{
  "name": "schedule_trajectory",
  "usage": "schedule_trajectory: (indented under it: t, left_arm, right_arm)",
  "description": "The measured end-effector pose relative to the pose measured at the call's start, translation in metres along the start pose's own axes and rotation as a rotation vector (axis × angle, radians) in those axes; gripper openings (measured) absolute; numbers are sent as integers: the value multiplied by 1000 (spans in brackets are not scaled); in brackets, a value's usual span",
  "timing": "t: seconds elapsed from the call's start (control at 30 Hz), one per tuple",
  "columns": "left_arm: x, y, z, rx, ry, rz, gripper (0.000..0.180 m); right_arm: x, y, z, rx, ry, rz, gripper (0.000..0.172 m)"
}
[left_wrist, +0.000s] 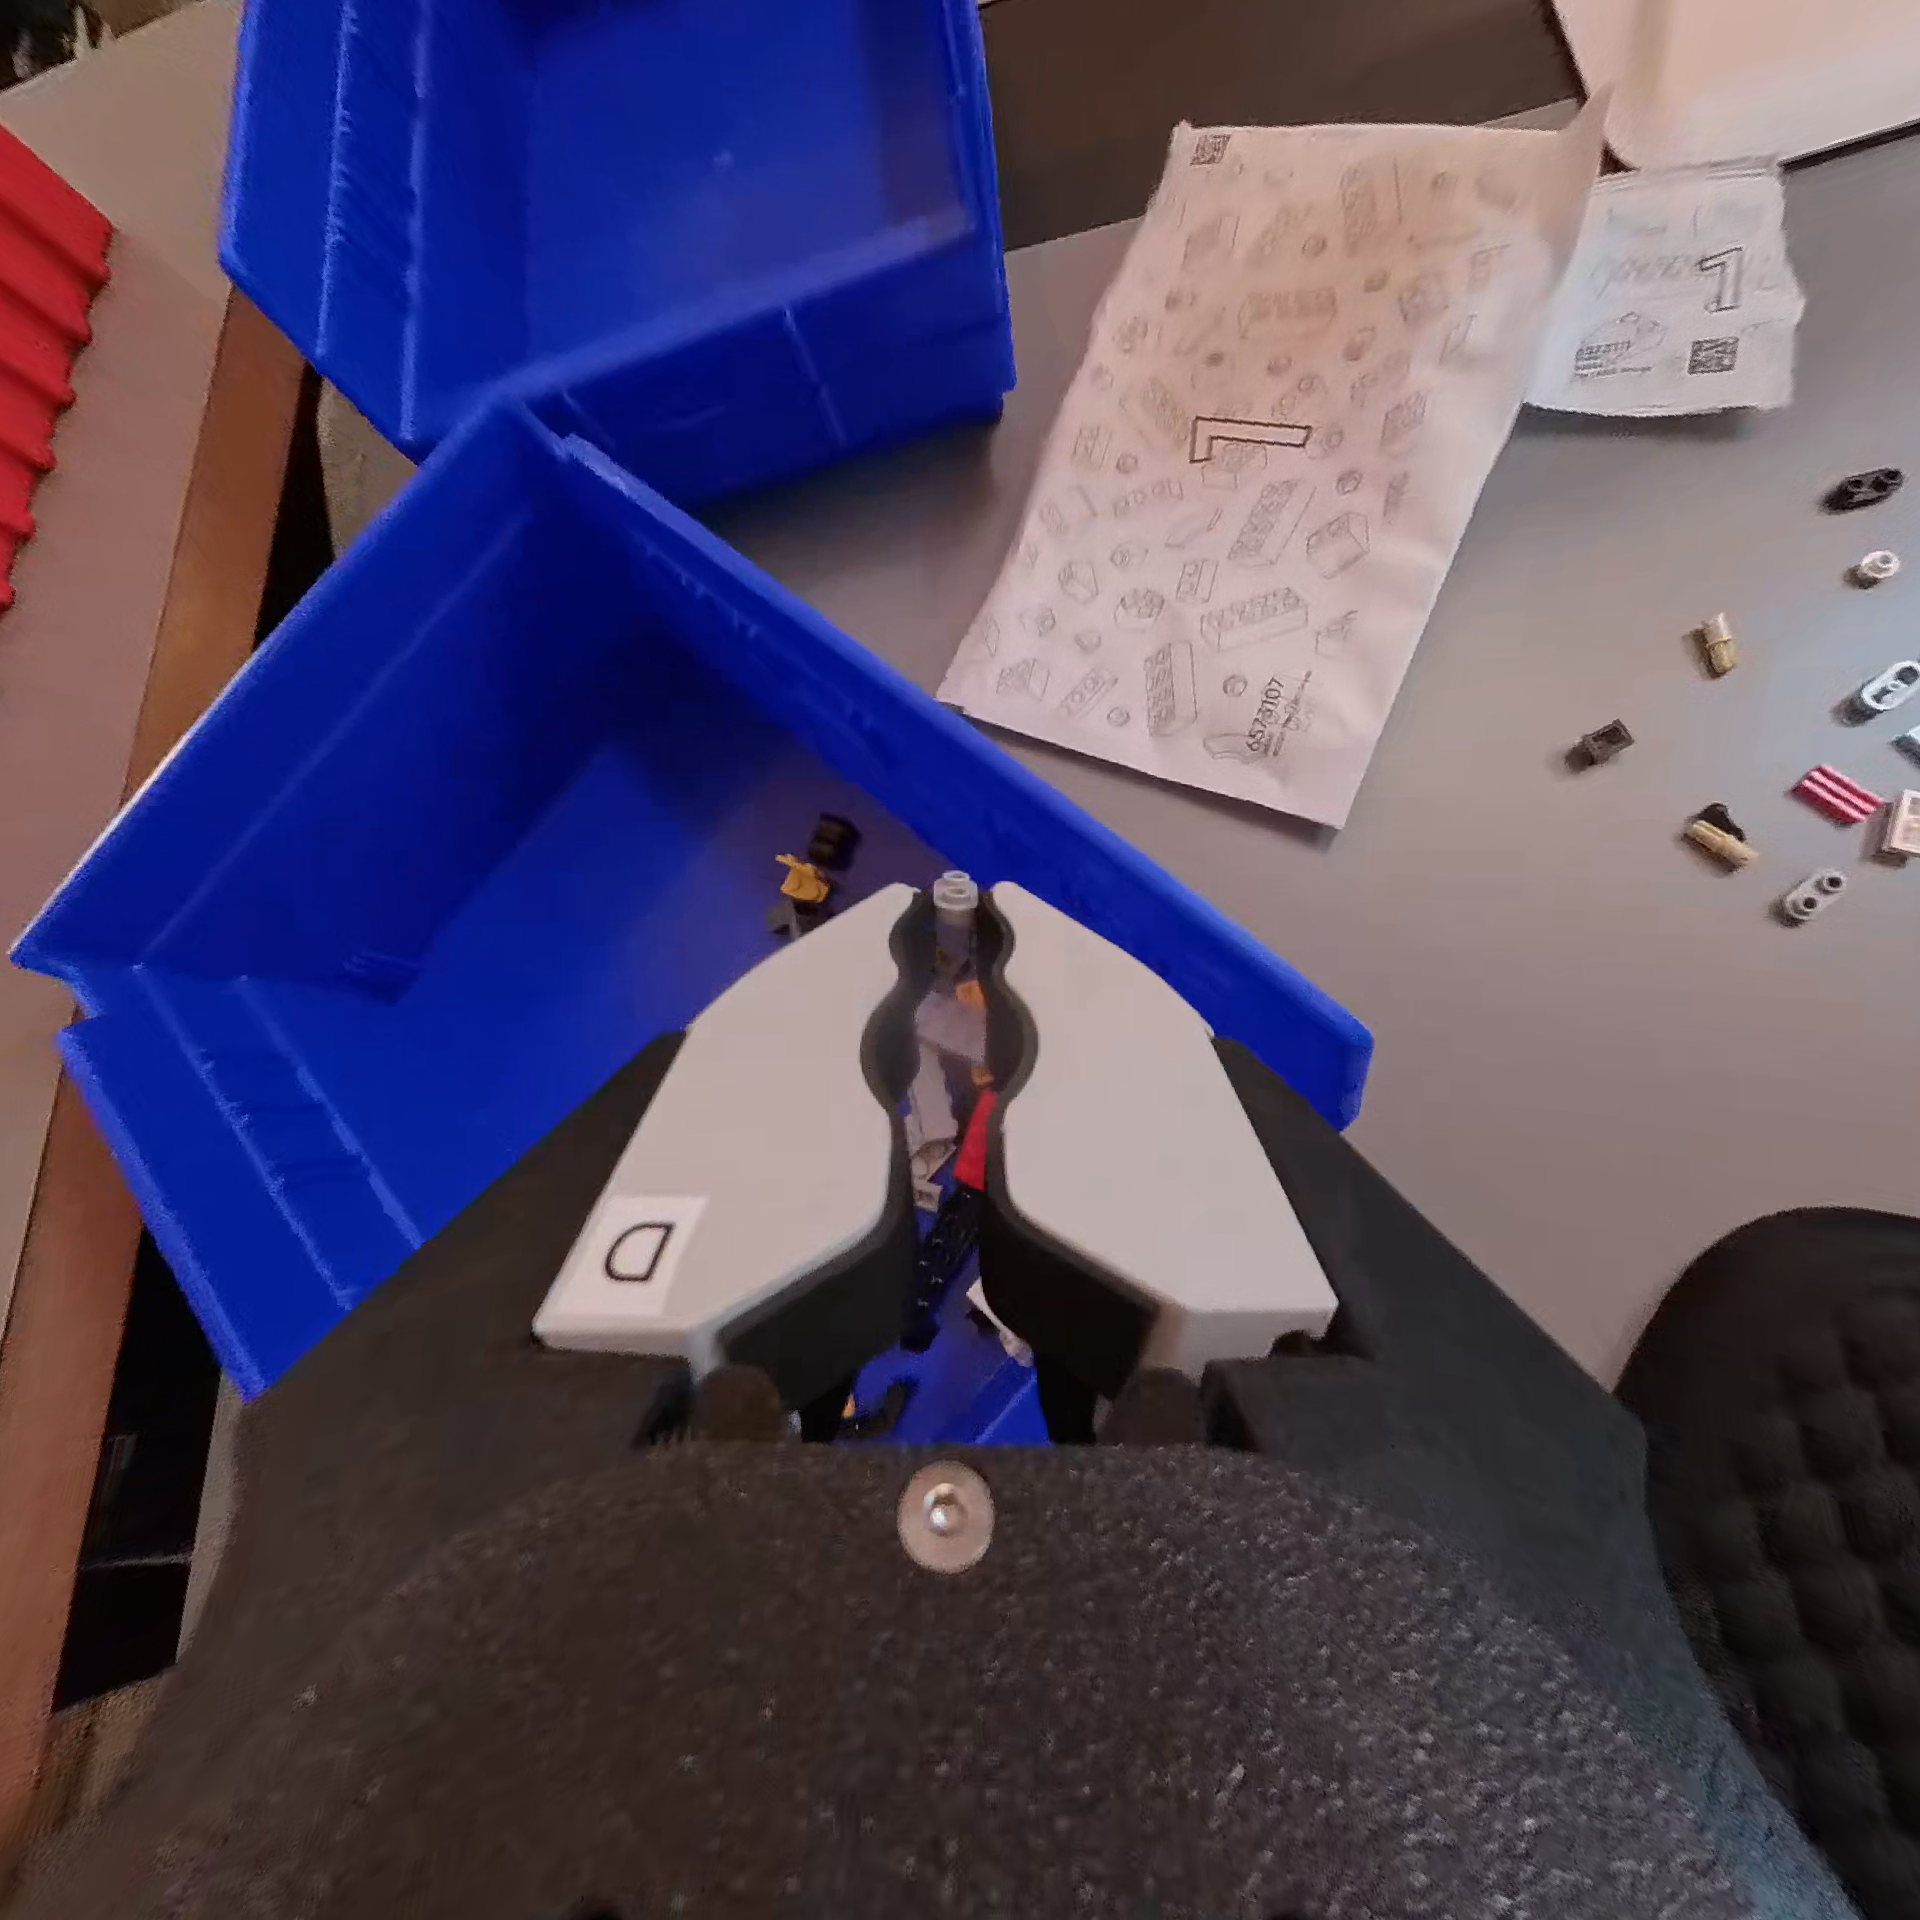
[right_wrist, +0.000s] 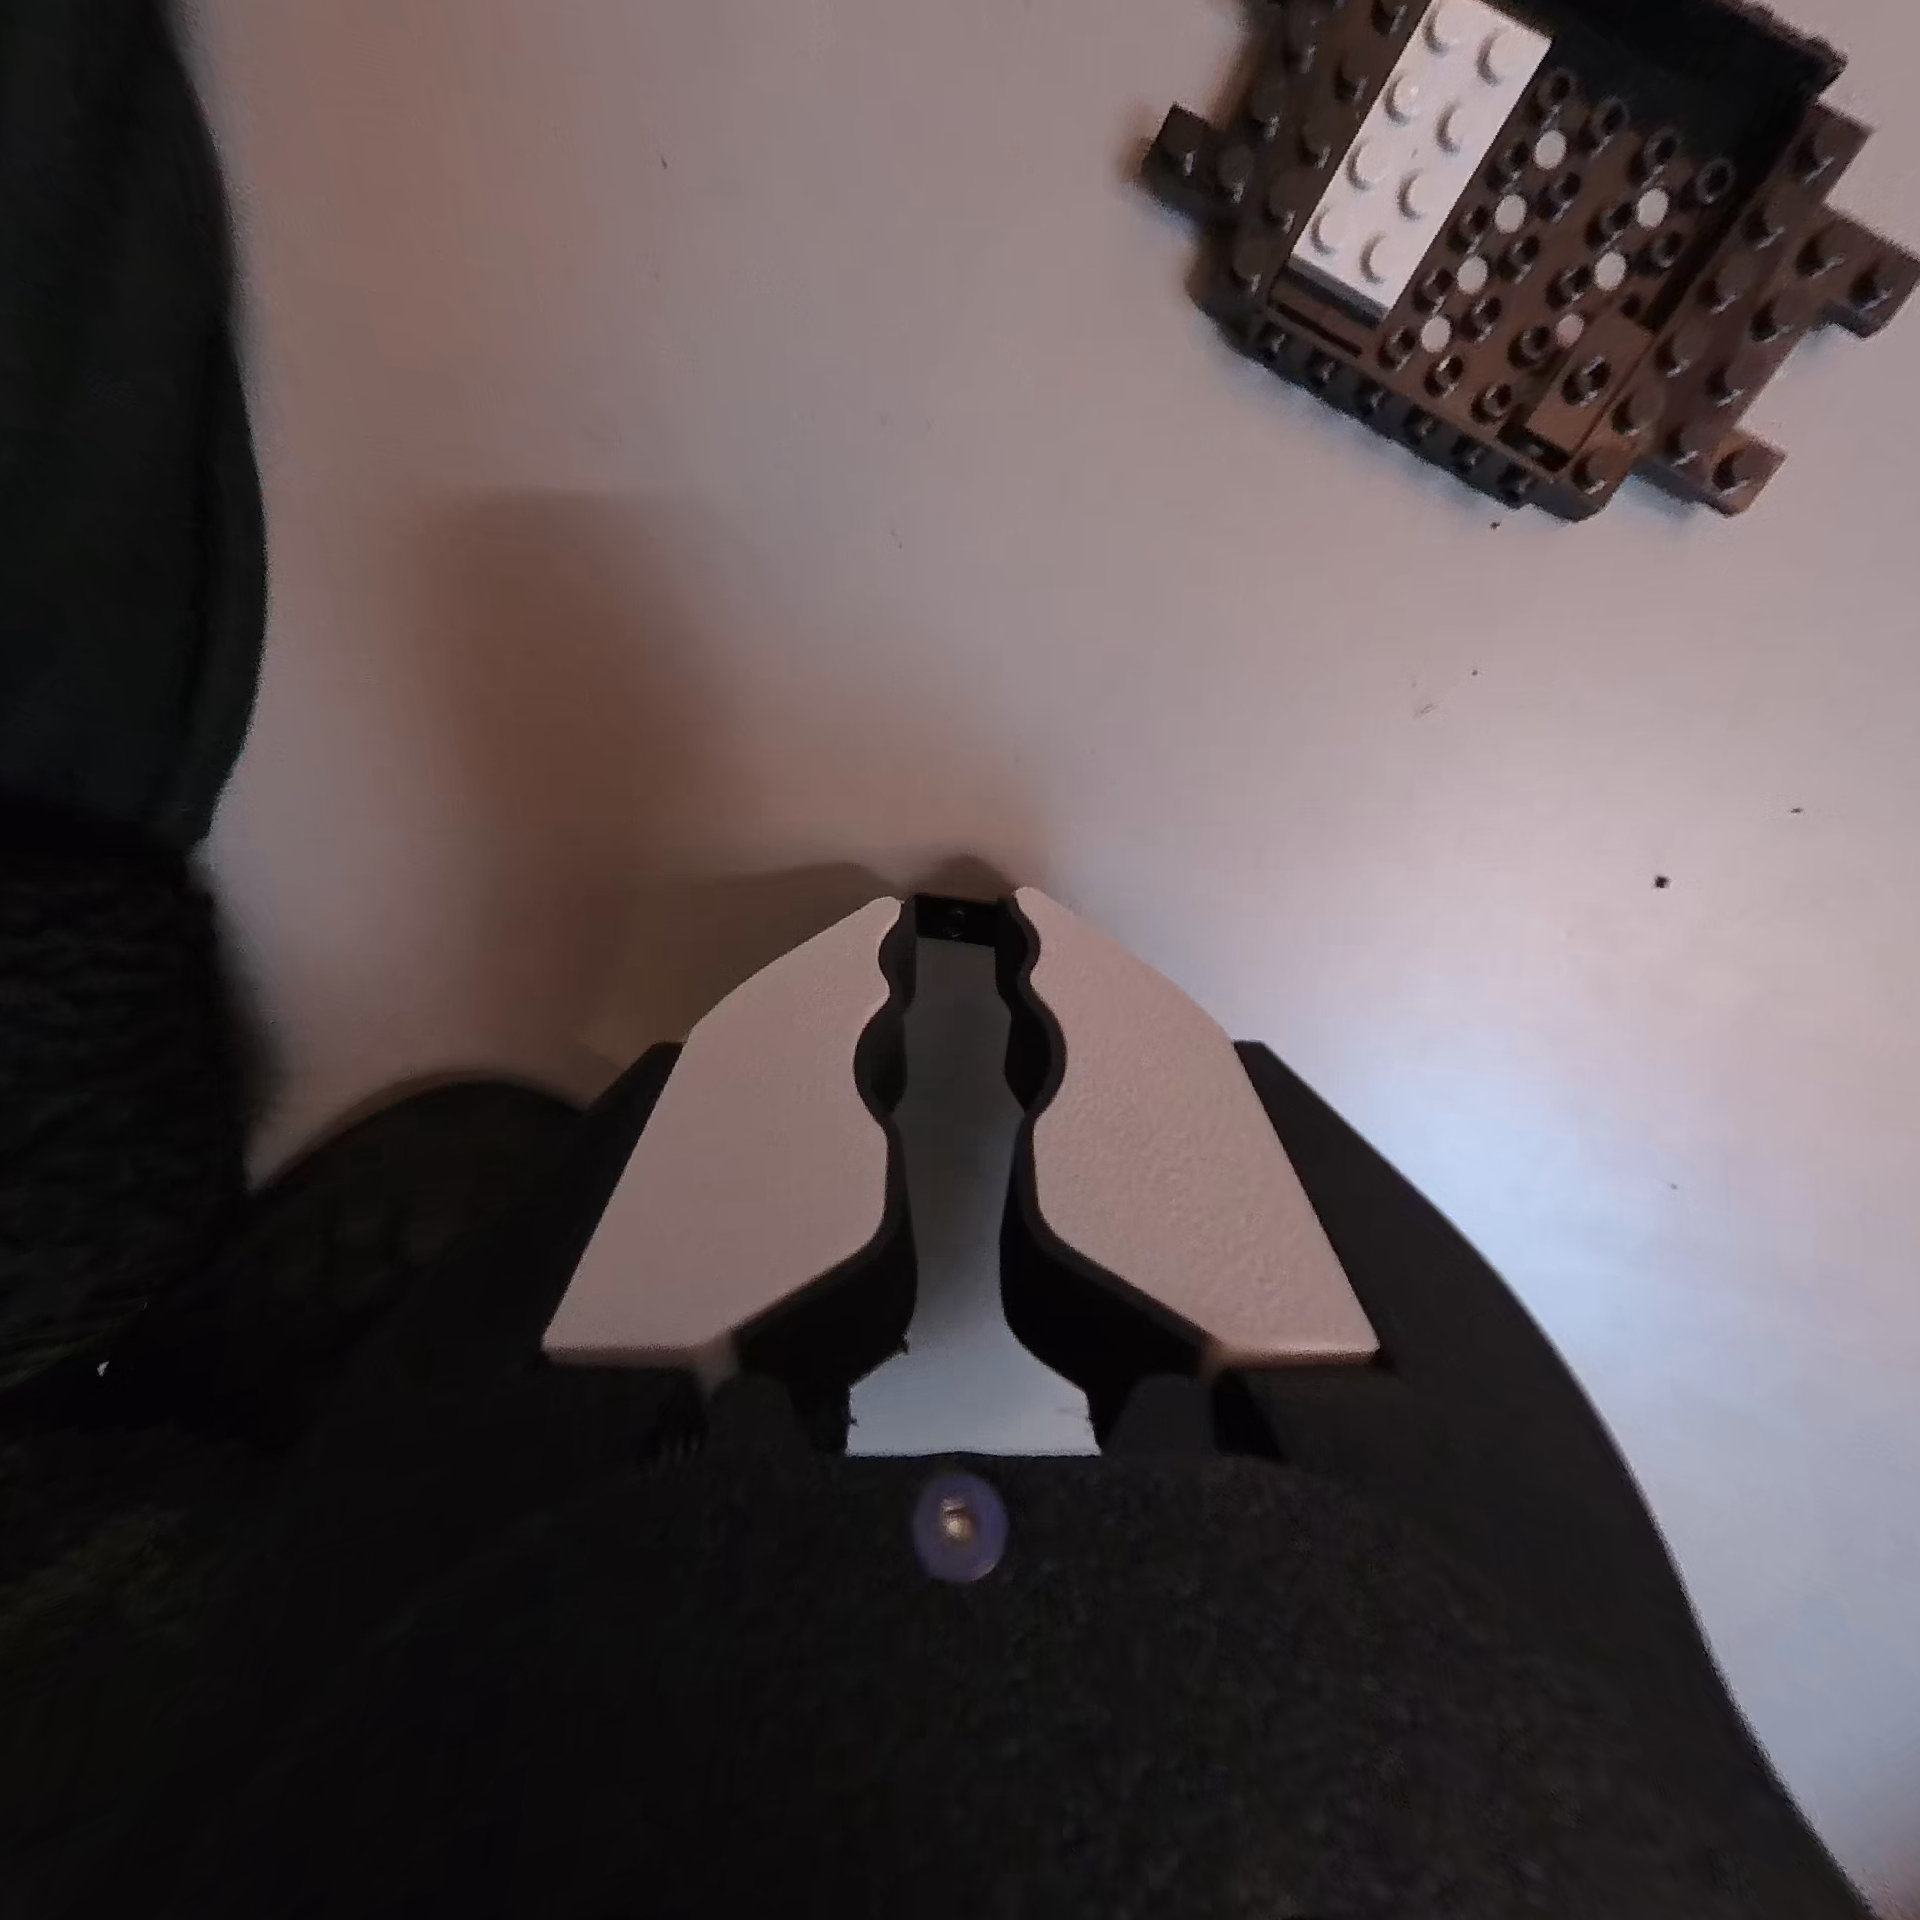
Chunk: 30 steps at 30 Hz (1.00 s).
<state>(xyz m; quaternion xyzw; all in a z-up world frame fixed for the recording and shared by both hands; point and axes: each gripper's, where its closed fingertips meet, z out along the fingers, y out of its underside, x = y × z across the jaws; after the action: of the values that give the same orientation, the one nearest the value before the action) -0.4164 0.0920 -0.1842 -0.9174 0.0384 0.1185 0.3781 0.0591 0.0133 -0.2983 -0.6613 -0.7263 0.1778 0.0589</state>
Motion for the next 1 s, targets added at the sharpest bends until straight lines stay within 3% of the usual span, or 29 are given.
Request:
schedule_trajectory:
  t: [0.13,0.23,0.33,0.47,0.57,0.77,1.0]
  left_arm:
    - [38,-33,-12,182,123,94,7]
    - [111,-55,-27,321,406,221,7]
    - [171,-45,-9,249,586,302,7]
    - [208,-13,29,76,606,419,9]
    - [220,1,43,7,620,463,28]
    - [237,5,37,49,688,548,48]
    - [255,35,27,-74,843,609,51]
  right_arm:
    - [3,-6,-1,40,5,-7,14]
    - [5,-10,-1,60,13,-14,14]
    - [5,-15,-1,81,20,-29,14]
    - [10,-28,-7,163,63,-47,14]
    - [17,-44,-15,260,111,-56,14]
    - [35,-82,-32,498,246,-78,14]
    - [34,-93,-29,545,250,-85,14]
